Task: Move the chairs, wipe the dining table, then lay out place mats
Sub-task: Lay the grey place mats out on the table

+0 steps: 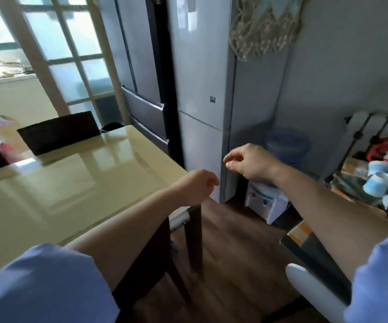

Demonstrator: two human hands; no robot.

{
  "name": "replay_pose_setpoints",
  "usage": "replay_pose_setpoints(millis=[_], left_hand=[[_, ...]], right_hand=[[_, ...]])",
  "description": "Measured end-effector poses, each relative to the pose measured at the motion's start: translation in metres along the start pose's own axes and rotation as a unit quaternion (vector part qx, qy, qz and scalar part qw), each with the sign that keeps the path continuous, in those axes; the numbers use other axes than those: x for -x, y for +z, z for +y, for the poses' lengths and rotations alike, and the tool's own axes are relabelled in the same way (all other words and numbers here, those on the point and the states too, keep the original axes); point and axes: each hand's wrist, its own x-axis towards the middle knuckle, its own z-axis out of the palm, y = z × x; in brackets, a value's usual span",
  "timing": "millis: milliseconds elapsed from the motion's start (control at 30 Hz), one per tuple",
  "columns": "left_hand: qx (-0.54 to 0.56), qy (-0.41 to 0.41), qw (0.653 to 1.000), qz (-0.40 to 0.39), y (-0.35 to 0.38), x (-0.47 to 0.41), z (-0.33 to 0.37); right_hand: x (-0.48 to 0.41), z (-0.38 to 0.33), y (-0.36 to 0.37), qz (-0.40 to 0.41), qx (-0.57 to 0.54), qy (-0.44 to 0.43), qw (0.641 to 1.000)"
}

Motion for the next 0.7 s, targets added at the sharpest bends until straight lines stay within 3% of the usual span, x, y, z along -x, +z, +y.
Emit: replay_pose_setpoints(millis=[133, 367, 567, 700], left_hand=[[0.028, 0.059, 0.997, -0.040, 0.054, -0.035, 0.049], [0.018, 0.170, 0.965, -0.201, 0.207, -0.079, 0.193], [-0.005, 0.200, 0.934, -0.295, 0.312, -0.096, 0.269], [-0.024, 0.194, 0.920, -0.341, 0.361, -0.102, 0.287]], right_hand=[[0.034, 0.087, -0.014, 0.032, 0.011, 0.130, 0.991], [0.165, 0.272, -0.052, 0.062, 0.005, 0.372, 0.926], [0.243, 0.377, -0.041, 0.047, -0.022, 0.489, 0.871], [0.264, 0.420, -0.023, 0.040, -0.077, 0.524, 0.847]])
